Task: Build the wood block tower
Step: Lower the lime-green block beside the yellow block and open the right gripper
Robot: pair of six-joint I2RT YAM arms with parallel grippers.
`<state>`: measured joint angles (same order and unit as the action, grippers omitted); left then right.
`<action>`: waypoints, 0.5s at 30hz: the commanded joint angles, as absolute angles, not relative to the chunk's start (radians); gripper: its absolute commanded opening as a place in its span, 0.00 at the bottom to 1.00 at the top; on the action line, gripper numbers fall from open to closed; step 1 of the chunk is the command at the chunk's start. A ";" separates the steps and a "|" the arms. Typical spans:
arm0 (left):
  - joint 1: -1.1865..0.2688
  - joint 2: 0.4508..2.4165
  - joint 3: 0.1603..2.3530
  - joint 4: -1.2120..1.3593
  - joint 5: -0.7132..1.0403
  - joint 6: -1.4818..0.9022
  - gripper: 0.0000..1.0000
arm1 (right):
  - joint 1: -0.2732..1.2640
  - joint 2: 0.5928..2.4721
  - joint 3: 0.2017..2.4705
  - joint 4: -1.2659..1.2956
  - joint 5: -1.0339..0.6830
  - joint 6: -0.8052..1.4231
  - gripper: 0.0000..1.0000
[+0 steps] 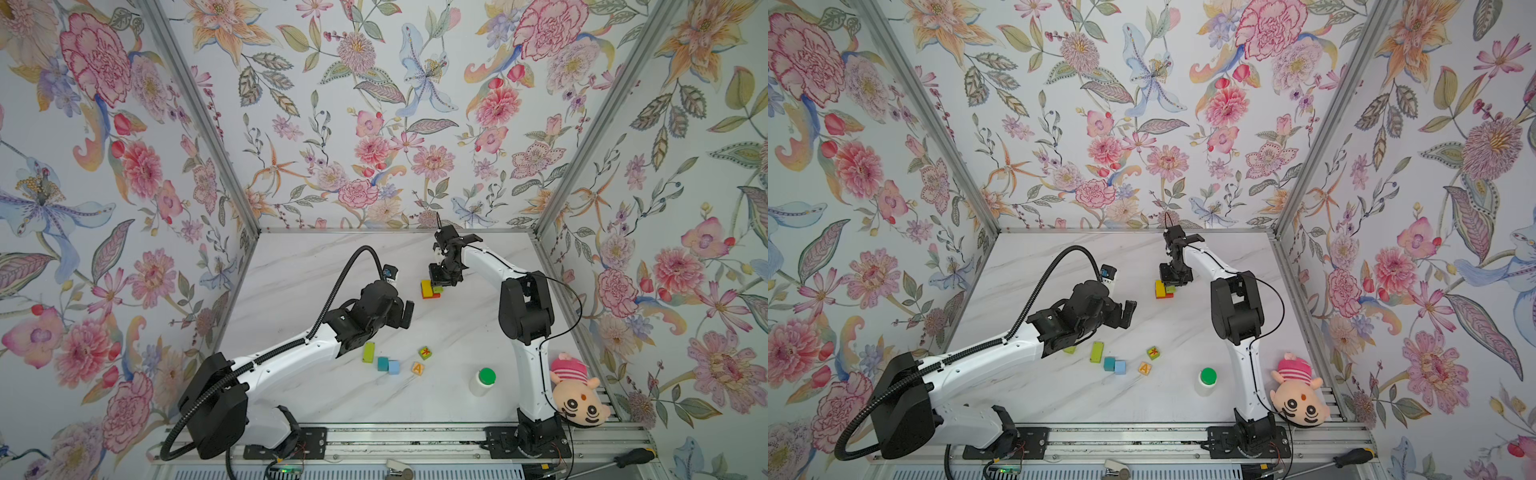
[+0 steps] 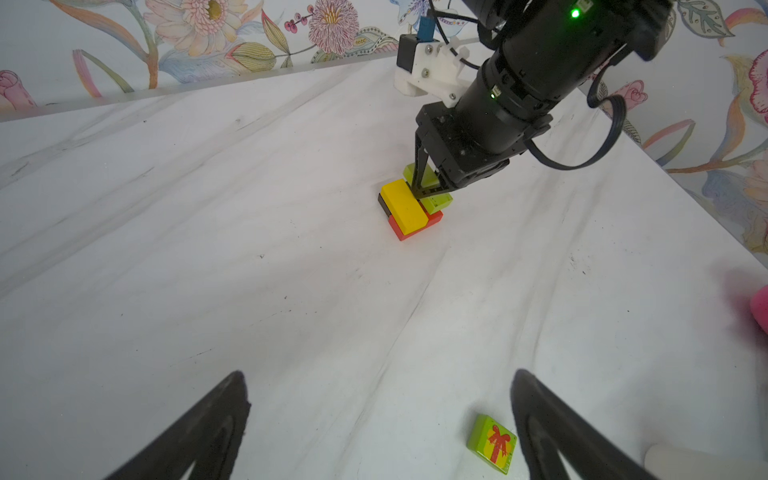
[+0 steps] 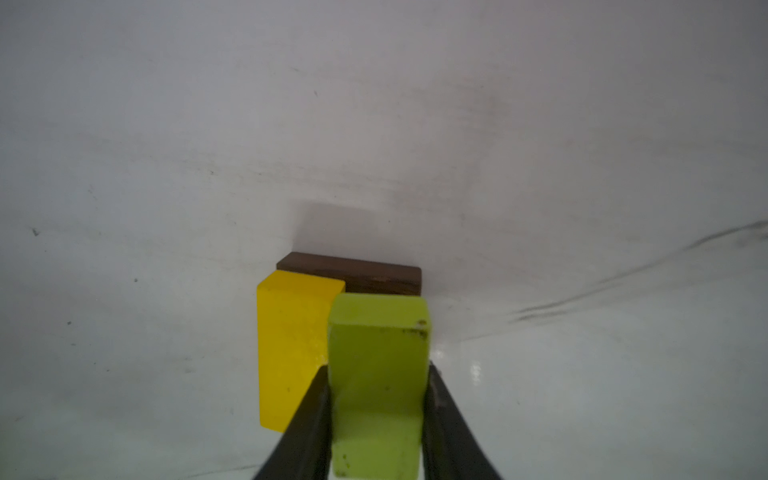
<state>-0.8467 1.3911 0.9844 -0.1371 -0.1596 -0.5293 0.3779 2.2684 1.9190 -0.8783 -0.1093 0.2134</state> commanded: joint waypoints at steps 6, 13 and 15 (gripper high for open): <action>-0.827 1.410 1.020 -0.147 -0.132 -0.493 0.99 | 0.372 2.278 1.922 -0.907 -0.151 0.218 0.38; -0.823 1.396 1.013 -0.147 -0.137 -0.490 0.99 | 0.371 2.270 1.921 -0.908 -0.138 0.221 0.46; -0.823 1.388 1.009 -0.148 -0.139 -0.492 0.99 | 0.369 2.266 1.921 -0.906 -0.137 0.222 0.47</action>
<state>-0.8368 1.4010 0.9852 -0.1371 -0.1375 -0.5110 0.3779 2.2688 1.9190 -0.8787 -0.1352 0.2165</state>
